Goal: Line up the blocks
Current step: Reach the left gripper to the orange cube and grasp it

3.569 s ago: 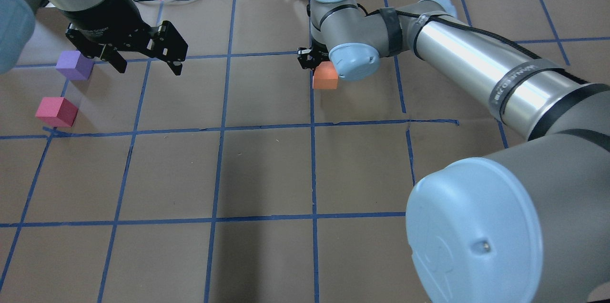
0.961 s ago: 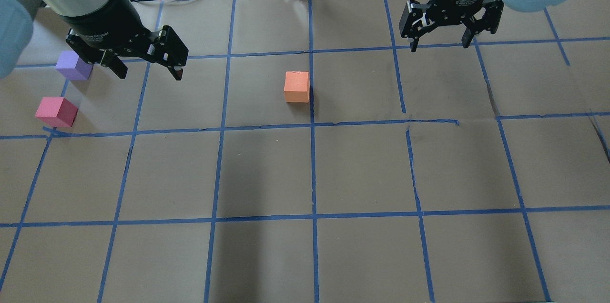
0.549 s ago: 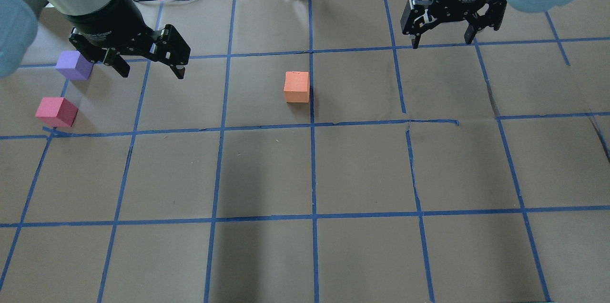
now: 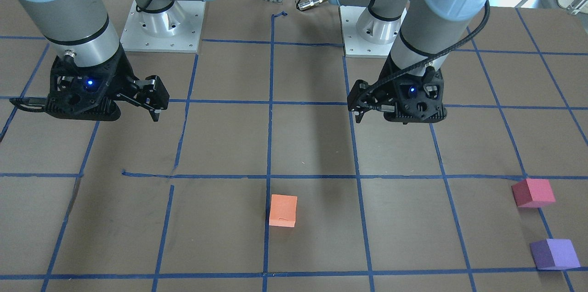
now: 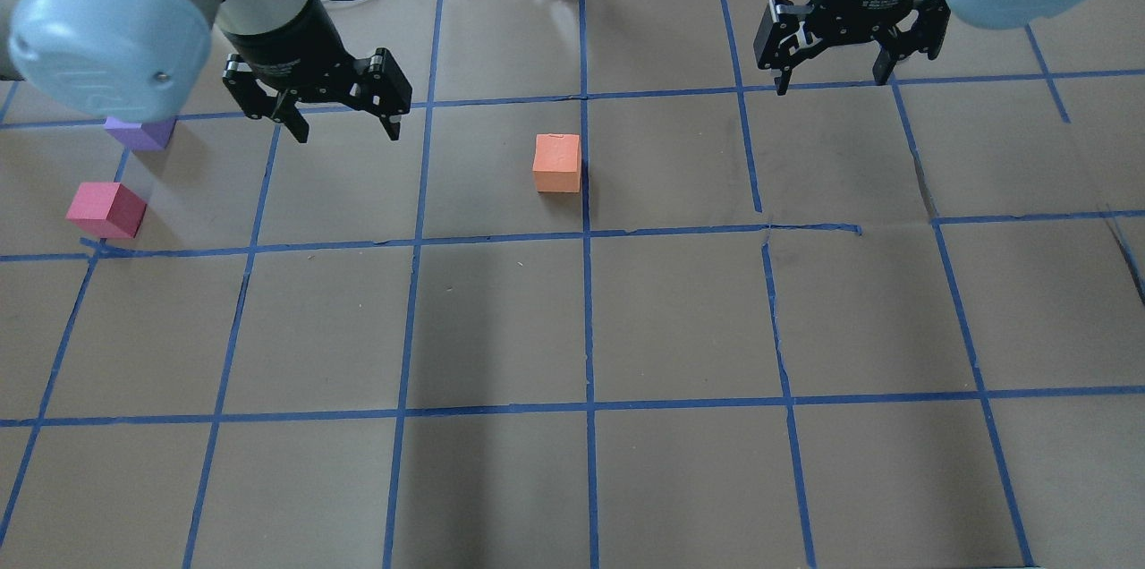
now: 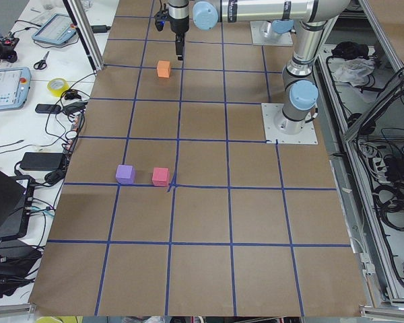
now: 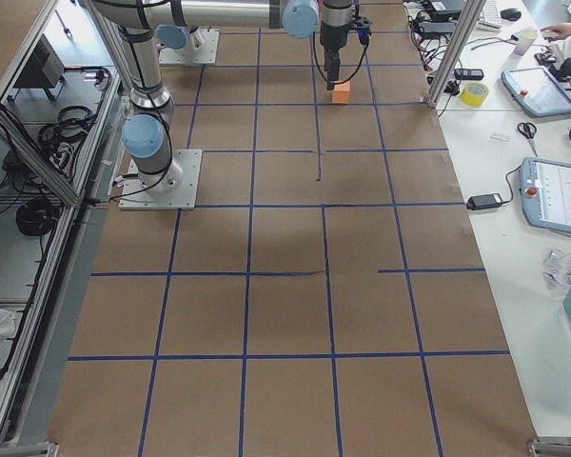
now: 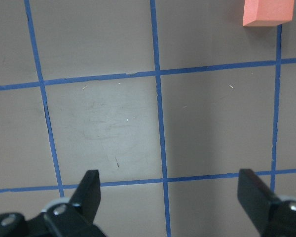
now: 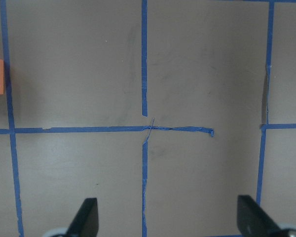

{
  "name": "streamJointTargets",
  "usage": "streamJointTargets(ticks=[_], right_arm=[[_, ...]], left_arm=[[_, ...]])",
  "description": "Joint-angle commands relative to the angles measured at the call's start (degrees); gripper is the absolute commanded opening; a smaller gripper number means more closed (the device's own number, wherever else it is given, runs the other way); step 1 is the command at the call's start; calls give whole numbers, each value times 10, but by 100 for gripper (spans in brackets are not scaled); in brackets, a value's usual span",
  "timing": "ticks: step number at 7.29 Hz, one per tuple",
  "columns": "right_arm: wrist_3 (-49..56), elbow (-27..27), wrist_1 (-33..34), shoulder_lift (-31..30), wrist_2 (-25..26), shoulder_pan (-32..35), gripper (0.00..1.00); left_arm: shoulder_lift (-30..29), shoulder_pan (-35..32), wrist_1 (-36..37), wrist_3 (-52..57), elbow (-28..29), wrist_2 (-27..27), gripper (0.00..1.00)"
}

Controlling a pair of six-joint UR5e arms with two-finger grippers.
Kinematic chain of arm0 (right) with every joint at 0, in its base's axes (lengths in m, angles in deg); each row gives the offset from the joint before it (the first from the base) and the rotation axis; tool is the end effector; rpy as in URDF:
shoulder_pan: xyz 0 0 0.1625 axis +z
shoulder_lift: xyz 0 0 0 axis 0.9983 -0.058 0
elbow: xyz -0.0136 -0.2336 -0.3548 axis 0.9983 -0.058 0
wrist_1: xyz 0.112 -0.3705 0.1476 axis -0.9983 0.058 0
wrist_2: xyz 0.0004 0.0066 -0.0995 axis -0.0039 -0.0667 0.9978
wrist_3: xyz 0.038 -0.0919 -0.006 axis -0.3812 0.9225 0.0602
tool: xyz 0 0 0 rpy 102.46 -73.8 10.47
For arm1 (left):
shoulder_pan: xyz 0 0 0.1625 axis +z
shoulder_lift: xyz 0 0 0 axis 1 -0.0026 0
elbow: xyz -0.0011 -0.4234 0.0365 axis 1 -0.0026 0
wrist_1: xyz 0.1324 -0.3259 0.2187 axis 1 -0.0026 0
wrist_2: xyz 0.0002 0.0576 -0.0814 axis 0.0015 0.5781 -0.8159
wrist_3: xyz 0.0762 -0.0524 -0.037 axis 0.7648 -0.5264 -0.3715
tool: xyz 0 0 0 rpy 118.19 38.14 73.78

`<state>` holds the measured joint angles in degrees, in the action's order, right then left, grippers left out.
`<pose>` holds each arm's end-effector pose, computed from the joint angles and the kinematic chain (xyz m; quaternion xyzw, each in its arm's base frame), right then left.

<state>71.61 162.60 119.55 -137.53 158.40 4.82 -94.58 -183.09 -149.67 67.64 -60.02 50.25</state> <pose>0.1407 -0.5560 0.4637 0.0051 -0.9993 0.0064 0.0359 -0.1643 -0.5512 0.4259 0.0060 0.9999 -0.0092 0.0016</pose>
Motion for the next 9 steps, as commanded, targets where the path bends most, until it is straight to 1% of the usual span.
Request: streamJointTargets(ticks=[1, 2, 3, 5, 7, 9], right_arm=[[25, 0, 3, 7, 10, -1, 100], [26, 0, 4, 8, 31, -1, 100], [26, 0, 4, 8, 33, -1, 100], [28, 0, 11, 8, 37, -4, 100], [28, 0, 10, 7, 37, -11, 100], [28, -2, 5, -2, 33, -11, 100]], left_arm=[[-92, -43, 97, -32, 11, 0, 100], [-131, -71, 145, -79, 17, 0, 100], [-169, -86, 171, -98, 36, 0, 100], [-231, -127, 174, -137, 91, 0, 100], [-270, -140, 195, -149, 99, 2, 100], [-292, -151, 202, -149, 99, 21, 100]])
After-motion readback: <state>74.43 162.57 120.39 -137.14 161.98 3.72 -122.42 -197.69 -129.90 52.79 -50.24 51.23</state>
